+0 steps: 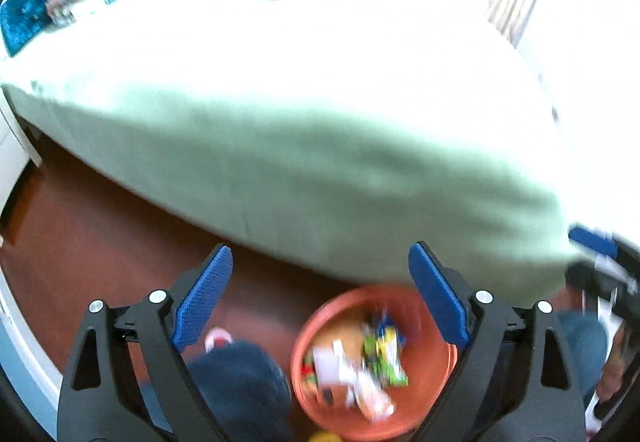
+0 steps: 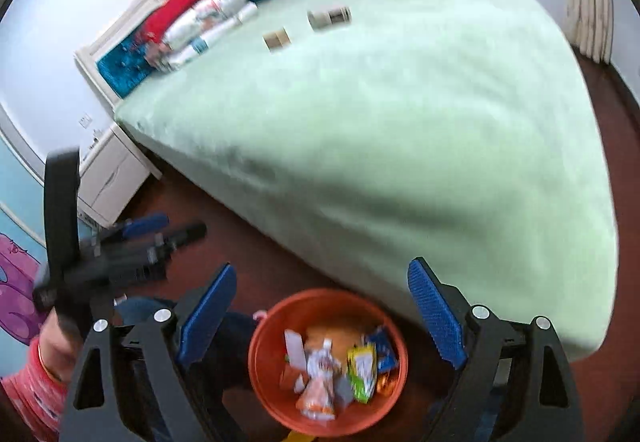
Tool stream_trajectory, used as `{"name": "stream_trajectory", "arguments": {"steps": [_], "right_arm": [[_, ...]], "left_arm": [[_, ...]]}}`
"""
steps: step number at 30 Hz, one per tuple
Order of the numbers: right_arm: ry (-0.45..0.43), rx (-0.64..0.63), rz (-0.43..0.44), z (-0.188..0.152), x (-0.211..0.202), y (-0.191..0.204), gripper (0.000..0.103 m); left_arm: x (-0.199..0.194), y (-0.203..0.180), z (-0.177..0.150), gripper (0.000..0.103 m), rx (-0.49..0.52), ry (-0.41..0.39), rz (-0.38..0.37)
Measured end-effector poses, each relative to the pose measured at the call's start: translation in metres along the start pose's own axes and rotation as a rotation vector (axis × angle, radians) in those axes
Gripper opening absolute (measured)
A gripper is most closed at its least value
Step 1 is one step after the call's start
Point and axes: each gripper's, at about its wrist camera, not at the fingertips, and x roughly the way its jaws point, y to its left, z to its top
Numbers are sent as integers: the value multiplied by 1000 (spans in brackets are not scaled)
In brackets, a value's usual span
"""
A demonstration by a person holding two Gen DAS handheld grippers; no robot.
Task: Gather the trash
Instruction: 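Move the left gripper to the wooden block and grasp it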
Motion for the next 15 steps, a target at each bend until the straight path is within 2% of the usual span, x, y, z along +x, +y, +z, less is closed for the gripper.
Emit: {"name": "stream_trajectory", "arguments": {"steps": [4, 7, 11, 15], "right_arm": [[-37, -16, 24, 18, -5, 3, 87], [-49, -24, 27, 28, 0, 5, 87], [-61, -36, 32, 44, 5, 5, 87], [-91, -61, 19, 59, 8, 7, 87]], "left_arm": [[-1, 20, 60, 89, -29, -105, 19], [12, 28, 100, 90, -26, -148, 20], [53, 34, 160, 90, -10, -184, 50], [111, 45, 223, 90, -13, -161, 80]]}}
